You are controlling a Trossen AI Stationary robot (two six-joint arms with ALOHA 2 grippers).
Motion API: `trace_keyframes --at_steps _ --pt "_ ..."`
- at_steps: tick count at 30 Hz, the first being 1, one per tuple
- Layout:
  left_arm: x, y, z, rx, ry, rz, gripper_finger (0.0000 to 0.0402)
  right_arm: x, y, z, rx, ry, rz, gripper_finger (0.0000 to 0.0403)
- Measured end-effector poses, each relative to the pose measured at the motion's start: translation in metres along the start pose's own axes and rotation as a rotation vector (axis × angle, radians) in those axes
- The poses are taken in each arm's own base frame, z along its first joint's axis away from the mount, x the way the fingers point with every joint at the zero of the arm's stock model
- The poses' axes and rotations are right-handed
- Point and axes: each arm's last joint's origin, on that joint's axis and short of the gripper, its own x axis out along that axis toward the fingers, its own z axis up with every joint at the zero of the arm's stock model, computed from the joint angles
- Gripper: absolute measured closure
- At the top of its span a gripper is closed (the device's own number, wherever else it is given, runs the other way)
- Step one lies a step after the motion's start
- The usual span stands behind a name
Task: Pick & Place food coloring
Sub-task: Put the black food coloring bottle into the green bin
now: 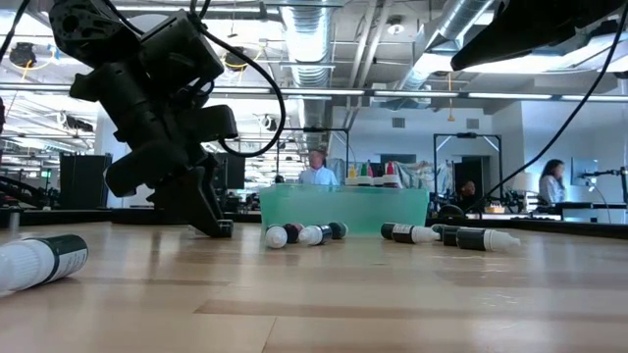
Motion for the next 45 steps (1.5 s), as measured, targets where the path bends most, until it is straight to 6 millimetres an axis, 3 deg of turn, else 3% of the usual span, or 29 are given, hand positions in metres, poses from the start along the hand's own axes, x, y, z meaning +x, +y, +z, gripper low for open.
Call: trace_keyframes --at_steps 5,15,20,26,33,45 --pt "0.0 0.0 0.0 0.004 0.001 0.001 0.0323 0.002 -0.002 0.0 0.013 0.004 -0.008 0.0294" --pt "0.0 -0.002 0.007 0.03 -0.06 -0.035 0.0317 0.004 -0.003 0.001 0.015 0.007 -0.014 0.0294" --pt "-0.005 -0.002 0.032 0.077 -0.147 0.0 0.0325 0.004 -0.003 0.0 0.014 0.008 -0.014 0.0294" --pt "-0.016 0.001 0.074 0.179 -0.26 0.167 0.0318 0.003 -0.003 0.0 0.014 0.008 -0.014 0.0294" --pt "-0.023 0.032 0.102 0.172 -0.303 0.303 0.0317 0.003 -0.003 0.0 0.012 0.012 -0.009 0.0294" --pt "-0.018 0.083 0.099 0.067 -0.281 0.314 0.0304 0.003 -0.002 0.0 0.008 0.019 0.005 0.0294"
